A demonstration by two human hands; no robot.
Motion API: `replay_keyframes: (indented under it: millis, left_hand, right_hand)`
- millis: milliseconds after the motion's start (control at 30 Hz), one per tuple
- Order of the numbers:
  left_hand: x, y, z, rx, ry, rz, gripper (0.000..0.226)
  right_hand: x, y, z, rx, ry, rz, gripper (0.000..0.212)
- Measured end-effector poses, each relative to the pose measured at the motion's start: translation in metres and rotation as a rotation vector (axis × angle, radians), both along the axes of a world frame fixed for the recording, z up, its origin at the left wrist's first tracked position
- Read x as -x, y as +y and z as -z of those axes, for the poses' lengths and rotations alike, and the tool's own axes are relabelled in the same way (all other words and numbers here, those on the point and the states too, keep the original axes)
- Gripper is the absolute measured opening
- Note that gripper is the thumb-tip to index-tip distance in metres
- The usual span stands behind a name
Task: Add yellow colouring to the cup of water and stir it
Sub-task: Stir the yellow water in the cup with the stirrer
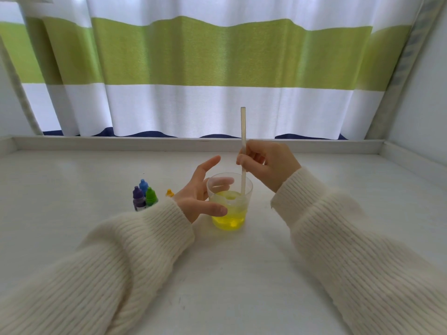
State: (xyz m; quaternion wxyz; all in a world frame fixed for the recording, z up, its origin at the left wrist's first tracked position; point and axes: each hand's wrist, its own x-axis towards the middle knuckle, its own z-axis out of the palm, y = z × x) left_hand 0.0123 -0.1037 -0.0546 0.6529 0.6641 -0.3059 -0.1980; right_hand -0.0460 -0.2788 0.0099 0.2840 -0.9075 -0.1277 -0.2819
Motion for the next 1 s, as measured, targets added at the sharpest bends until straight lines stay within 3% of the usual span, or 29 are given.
replay_keyframes:
  millis: [433,1000]
  left_hand:
    - [-0.002,0.0,0.0,-0.013,-0.007,0.032,0.097]
    - [0.0,0.0,0.0,0.002,-0.003,0.041,0.097]
  right_hand:
    - [0.004,0.014,0.003,-0.173,0.083,-0.164,0.012]
    - [-0.002,0.005,0.004,-0.049,0.002,-0.028,0.015]
